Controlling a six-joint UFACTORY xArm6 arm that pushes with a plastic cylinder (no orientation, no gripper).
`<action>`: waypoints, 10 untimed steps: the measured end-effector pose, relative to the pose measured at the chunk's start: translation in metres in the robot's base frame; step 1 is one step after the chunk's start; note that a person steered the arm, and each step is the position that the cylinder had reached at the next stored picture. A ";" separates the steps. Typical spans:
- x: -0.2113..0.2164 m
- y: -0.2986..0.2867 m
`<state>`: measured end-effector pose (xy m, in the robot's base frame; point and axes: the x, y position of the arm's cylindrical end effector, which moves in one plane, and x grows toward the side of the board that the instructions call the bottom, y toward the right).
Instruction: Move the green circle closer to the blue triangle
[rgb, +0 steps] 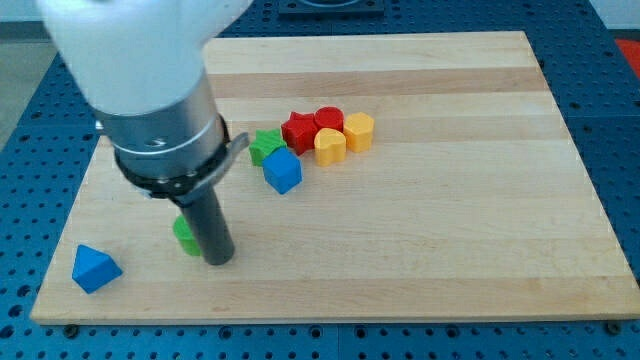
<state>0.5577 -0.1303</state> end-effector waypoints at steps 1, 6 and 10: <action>-0.010 0.002; -0.040 -0.037; -0.038 -0.100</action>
<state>0.5198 -0.2298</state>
